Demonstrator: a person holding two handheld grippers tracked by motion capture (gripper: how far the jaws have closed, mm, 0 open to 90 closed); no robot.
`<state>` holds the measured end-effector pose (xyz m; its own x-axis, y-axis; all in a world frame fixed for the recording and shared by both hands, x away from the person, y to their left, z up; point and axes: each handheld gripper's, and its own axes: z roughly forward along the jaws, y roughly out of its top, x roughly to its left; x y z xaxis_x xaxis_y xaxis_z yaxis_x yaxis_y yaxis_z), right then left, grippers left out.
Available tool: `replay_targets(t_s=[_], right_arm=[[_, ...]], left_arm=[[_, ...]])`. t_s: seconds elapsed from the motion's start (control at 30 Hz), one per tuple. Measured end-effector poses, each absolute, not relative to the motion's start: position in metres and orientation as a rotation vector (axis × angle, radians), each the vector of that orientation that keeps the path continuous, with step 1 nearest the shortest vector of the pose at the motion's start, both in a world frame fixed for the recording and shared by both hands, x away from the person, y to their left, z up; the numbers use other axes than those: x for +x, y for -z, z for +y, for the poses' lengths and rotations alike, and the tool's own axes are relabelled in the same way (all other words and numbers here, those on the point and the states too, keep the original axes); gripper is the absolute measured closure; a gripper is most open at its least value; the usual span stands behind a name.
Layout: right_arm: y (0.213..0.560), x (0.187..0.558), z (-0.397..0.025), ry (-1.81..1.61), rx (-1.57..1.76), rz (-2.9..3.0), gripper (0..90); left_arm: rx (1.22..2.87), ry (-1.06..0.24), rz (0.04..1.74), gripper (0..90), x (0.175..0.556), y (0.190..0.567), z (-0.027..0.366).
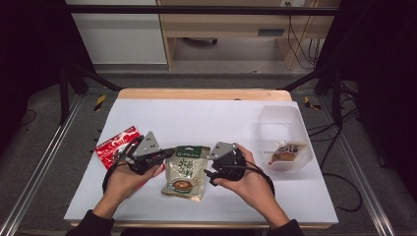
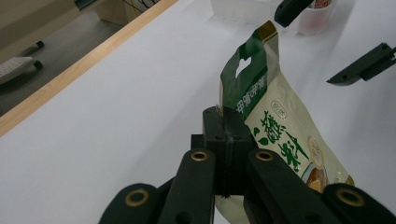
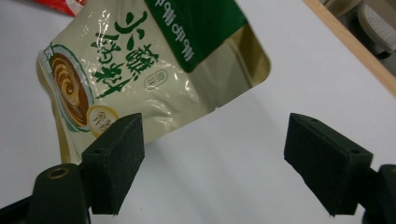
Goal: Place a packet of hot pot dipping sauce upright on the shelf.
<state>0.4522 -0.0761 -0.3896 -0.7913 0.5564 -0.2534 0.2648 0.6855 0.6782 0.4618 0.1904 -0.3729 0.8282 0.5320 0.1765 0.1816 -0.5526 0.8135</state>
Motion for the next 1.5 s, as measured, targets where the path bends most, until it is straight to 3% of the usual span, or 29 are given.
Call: replay_targets(t_s=[0.37, 0.87, 1.07, 1.23, 1.4, 1.5], right_arm=[[0.361, 0.467, -0.077, -0.848, 0.584, 2.462, 24.8], [0.358, 0.488, -0.056, -0.831, 0.478, 2.684, 46.1], [0.355, 0.493, -0.047, -0.821, 0.425, 2.746, 61.2], [0.357, 0.494, -0.046, -0.809, 0.406, 2.778, 68.2], [0.36, 0.493, -0.044, -0.794, 0.372, 2.786, 86.9], [0.36, 0.493, -0.043, -0.782, 0.369, 2.789, 89.4]], left_arm=[[2.152, -0.525, 0.464, 90.0, 0.469, 0.362, 0.183], [2.144, -0.525, 0.432, 90.0, 0.463, 0.356, 0.185], [2.146, -0.527, 0.426, 90.0, 0.462, 0.355, 0.184], [2.149, -0.518, 0.42, 90.0, 0.46, 0.354, 0.184], [2.158, -0.499, 0.419, 90.0, 0.459, 0.354, 0.186], [2.167, -0.487, 0.409, 90.0, 0.459, 0.354, 0.187]])
